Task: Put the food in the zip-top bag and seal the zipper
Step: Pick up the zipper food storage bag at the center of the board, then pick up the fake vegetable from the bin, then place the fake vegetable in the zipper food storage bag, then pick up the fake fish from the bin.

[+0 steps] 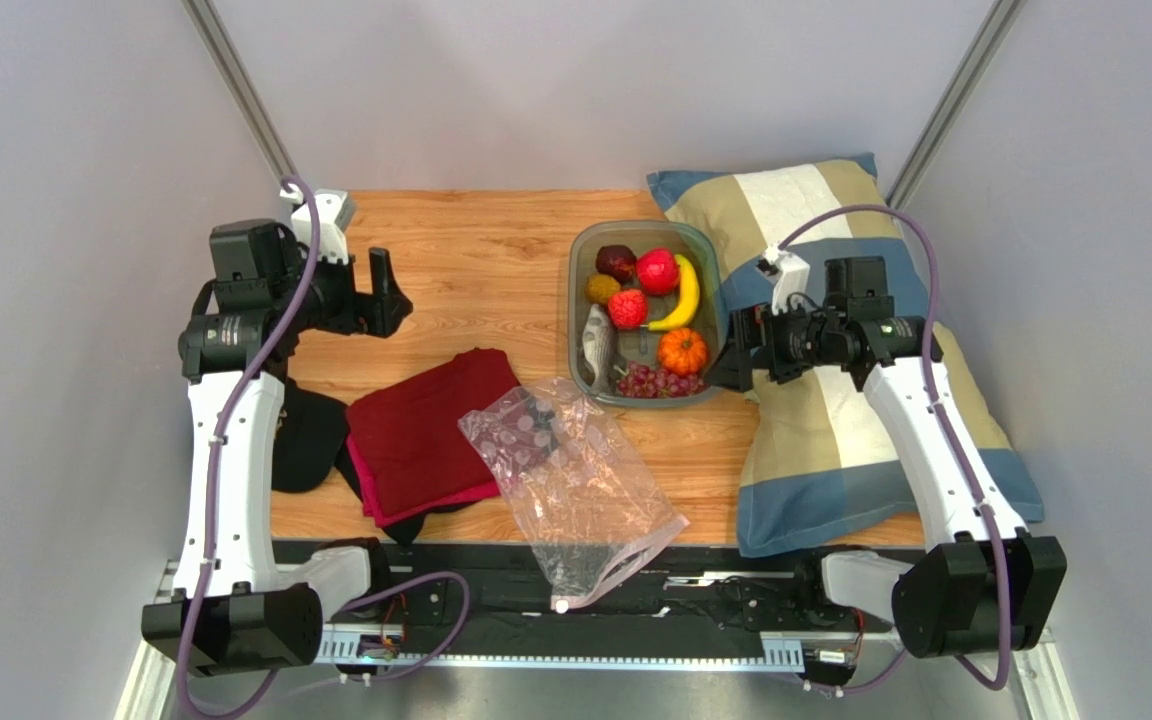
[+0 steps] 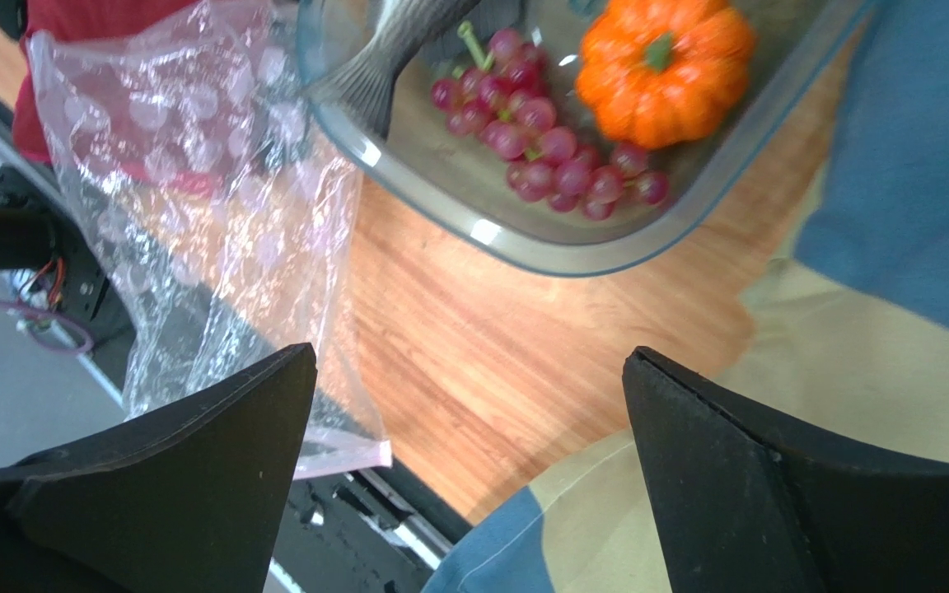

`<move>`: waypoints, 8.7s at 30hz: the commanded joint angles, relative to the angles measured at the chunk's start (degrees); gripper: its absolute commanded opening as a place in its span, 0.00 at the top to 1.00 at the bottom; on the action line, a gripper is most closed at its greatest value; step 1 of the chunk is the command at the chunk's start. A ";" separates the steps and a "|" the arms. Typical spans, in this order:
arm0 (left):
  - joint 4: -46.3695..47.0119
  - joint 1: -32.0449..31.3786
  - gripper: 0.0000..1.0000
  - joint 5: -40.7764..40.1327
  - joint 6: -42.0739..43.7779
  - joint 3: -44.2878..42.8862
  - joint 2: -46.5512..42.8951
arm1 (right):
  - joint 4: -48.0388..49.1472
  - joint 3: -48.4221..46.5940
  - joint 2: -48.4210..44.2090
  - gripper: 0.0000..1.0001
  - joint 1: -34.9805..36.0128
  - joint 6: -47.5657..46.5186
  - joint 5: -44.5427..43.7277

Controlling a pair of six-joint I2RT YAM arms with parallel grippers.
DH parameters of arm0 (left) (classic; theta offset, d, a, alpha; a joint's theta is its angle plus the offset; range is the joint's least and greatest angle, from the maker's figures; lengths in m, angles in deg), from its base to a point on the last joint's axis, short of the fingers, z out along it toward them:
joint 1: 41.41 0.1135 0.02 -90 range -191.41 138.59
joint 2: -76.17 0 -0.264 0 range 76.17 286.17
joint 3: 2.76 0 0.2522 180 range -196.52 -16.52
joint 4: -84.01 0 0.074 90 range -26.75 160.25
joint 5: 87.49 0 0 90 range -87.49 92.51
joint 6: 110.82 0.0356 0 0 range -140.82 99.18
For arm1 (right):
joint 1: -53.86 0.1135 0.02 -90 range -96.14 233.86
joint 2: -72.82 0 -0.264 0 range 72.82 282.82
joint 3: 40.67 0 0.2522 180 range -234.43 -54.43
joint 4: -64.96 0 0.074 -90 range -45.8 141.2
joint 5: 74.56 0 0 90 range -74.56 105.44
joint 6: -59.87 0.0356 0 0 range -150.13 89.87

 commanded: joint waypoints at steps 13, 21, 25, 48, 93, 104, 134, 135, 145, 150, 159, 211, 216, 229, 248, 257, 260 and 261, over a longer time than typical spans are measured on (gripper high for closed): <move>12.05 0.07 0.01 2.34 -2.92 6.21 -7.06 | 8.55 10.51 6.76 0.07 17.93 6.95 0.97; 13.63 0.07 0.01 4.01 -2.83 8.75 -8.28 | 13.74 15.26 10.81 0.10 24.17 10.21 3.17; 14.43 0.07 0.01 4.97 -2.65 9.46 -8.29 | 16.02 16.50 12.48 0.16 26.46 10.47 2.99; -5.62 -36.12 0.06 -1.70 17.84 10.95 -12.50 | 16.03 -6.96 23.20 1.00 29.37 25.41 21.18; 22.86 -62.07 0.31 -33.24 -11.27 28.97 -6.19 | 52.15 -13.47 36.48 1.00 28.31 71.55 23.91; 21.29 -59.62 1.00 -33.35 -16.34 25.73 -4.33 | 48.65 -17.07 37.88 0.92 27.96 67.00 23.73; 20.93 -33.24 1.00 -14.53 -28.85 5.33 12.37 | 3.91 -27.36 32.43 0.15 11.96 8.54 -17.82; 20.93 -33.24 1.00 -14.71 -28.84 5.33 12.37 | 3.29 -27.36 32.61 0.15 12.31 5.49 -20.10; 21.55 -32.98 1.00 -14.01 -28.76 5.77 12.81 | 0.21 -26.92 37.26 0.05 18.20 -2.62 -31.63; 21.63 -32.80 1.00 -14.01 -28.40 5.07 13.42 | 0.12 -27.97 40.95 0.04 18.56 -4.29 -34.53; 22.16 -32.36 1.00 -14.00 -28.84 4.89 14.39 | 1.17 -28.33 45.35 0.03 19.52 -5.35 -35.86; 64.18 -18.30 1.00 37.23 -77.19 7.09 22.48 | 18.93 -51.00 30.50 0.62 24.62 12.76 8.35; 67.33 -17.78 1.00 38.11 -79.90 8.49 22.56 | 16.74 -49.25 32.43 0.58 25.15 9.60 7.39; 74.19 -17.16 1.00 39.61 -83.60 11.92 22.92 | 13.57 -47.57 31.56 0.02 25.41 6.60 4.57; 85.87 -14.88 1.00 41.01 -87.55 10.95 25.98 | 18.56 -44.59 33.57 0.05 14.10 23.79 3.34; 90.80 -12.24 1.00 40.84 -90.37 13.68 27.84 | 19.81 -32.48 33.14 0.21 12.22 28.66 1.33; 88.26 -12.24 1.00 40.66 -88.35 13.77 26.96 | 18.84 -26.67 32.96 0.23 15.03 29.10 -0.87; 86.69 -12.24 1.00 40.75 -87.74 13.77 26.78 | 18.84 -25.61 33.14 0.23 15.82 29.54 -1.22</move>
